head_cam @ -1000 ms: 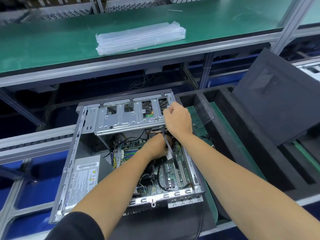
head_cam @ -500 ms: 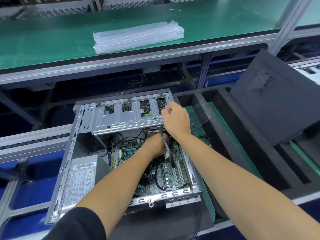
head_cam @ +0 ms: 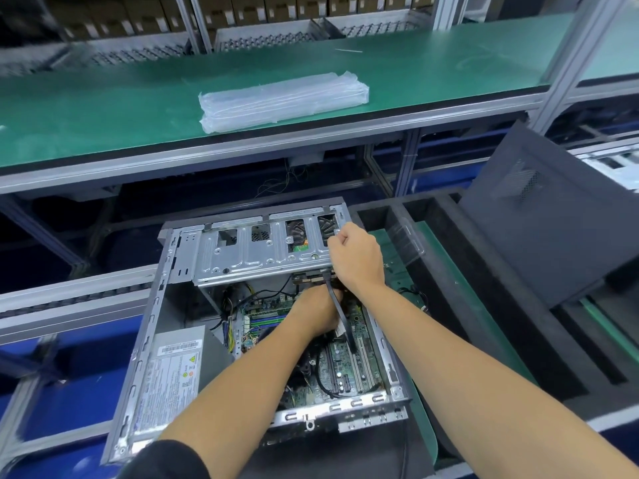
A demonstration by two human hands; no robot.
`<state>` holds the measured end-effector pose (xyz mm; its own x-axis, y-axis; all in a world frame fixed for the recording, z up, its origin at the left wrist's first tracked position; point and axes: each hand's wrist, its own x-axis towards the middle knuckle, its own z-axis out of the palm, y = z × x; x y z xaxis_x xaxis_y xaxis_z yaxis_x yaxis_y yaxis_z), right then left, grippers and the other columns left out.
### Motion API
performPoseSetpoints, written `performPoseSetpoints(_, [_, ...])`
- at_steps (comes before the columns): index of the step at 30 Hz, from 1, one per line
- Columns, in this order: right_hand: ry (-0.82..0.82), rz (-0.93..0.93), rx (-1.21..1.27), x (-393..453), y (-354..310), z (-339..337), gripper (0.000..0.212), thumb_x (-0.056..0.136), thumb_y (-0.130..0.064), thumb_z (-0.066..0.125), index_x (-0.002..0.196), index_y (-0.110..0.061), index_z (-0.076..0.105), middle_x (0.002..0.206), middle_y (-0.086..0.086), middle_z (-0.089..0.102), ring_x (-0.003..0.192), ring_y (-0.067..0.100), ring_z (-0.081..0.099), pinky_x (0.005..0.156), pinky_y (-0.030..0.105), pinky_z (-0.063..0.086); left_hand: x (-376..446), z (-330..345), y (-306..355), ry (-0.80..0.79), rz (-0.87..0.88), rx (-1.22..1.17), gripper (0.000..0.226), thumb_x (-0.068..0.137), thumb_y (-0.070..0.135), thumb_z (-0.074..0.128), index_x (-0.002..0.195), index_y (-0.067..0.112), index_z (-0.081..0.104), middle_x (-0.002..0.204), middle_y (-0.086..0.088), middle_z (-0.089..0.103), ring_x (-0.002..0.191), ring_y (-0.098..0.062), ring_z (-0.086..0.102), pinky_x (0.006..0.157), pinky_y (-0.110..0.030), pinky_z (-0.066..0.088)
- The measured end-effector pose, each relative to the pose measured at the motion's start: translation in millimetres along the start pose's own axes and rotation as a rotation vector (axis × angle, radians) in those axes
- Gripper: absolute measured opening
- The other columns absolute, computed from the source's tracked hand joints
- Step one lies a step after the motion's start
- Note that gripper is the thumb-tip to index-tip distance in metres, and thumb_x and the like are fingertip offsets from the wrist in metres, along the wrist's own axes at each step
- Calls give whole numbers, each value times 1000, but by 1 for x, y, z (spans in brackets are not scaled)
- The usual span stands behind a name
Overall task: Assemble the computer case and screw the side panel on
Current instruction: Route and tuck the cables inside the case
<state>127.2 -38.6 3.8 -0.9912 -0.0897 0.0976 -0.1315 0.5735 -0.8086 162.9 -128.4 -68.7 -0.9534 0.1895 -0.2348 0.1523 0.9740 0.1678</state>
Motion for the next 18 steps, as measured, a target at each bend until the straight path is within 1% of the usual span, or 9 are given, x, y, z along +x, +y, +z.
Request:
performPoseSetpoints(2, [8, 1, -6, 1, 1, 1, 17, 91, -18, 51, 80, -4, 52, 69, 4, 52, 61, 16, 41, 52, 32, 33, 1, 2, -2, 1, -13, -11, 20, 80, 8, 52, 66, 11, 39, 71, -15, 55, 75, -37, 59, 57, -34, 40])
performPoseSetpoints(4, [14, -4, -12, 1, 2, 2, 17, 91, -18, 51, 81, -4, 52, 70, 5, 54, 61, 16, 42, 53, 32, 34, 2, 2, -2, -19, -16, -27, 10, 82, 8, 51, 73, 5, 47, 75, -17, 55, 78, -38, 59, 58, -35, 41])
performPoseSetpoints(6, [17, -4, -13, 2, 2, 2, 17, 90, -18, 51, 80, -4, 52, 69, 4, 53, 61, 16, 42, 53, 33, 35, 1, -1, -2, -52, -3, -39, 9, 84, 9, 49, 75, 7, 46, 77, -16, 54, 79, -36, 59, 58, -34, 40])
performPoseSetpoints(8, [17, -1, -10, 2, 2, 3, 17, 90, -18, 51, 82, -3, 53, 70, 4, 53, 61, 16, 43, 53, 33, 35, -3, -8, -4, -116, 3, -44, 13, 87, 9, 47, 75, 12, 45, 73, -9, 48, 71, -30, 55, 57, -32, 39])
performPoseSetpoints(10, [18, 17, 14, 1, 1, 2, 18, 91, -17, 50, 84, 0, 54, 72, 5, 54, 62, 16, 42, 54, 32, 35, -11, -23, -6, -204, -16, -116, 16, 89, 11, 47, 73, 13, 48, 70, -6, 47, 61, -21, 45, 56, -29, 37])
performPoseSetpoints(13, [91, 64, 169, 1, -1, -3, 19, 90, -12, 51, 81, 4, 54, 72, 4, 53, 63, 16, 43, 54, 31, 35, -27, -62, -8, -273, -35, -158, 25, 86, 13, 53, 62, 9, 46, 61, -6, 47, 55, -22, 40, 52, -30, 35])
performPoseSetpoints(15, [236, 190, 388, 4, 2, -10, 16, 86, -9, 50, 75, 3, 52, 72, 9, 54, 65, 20, 45, 57, 33, 36, -37, -94, -4, -237, -40, -203, 19, 81, 12, 56, 63, 4, 57, 60, -10, 55, 53, -23, 49, 52, -33, 43])
performPoseSetpoints(16, [308, 266, 488, 5, 6, -15, 15, 85, -9, 49, 72, -1, 50, 72, 12, 55, 65, 23, 46, 59, 34, 38, -40, -109, 2, -180, -31, -248, 18, 78, 11, 55, 63, 3, 58, 58, -11, 55, 52, -23, 48, 51, -33, 43])
performPoseSetpoints(18, [378, 371, 544, 9, 20, -28, 15, 83, -9, 50, 69, -7, 49, 71, 14, 56, 67, 26, 49, 61, 38, 40, -35, -130, 25, 16, 35, -308, 19, 75, 13, 53, 58, 5, 52, 57, -10, 48, 52, -22, 41, 51, -32, 36])
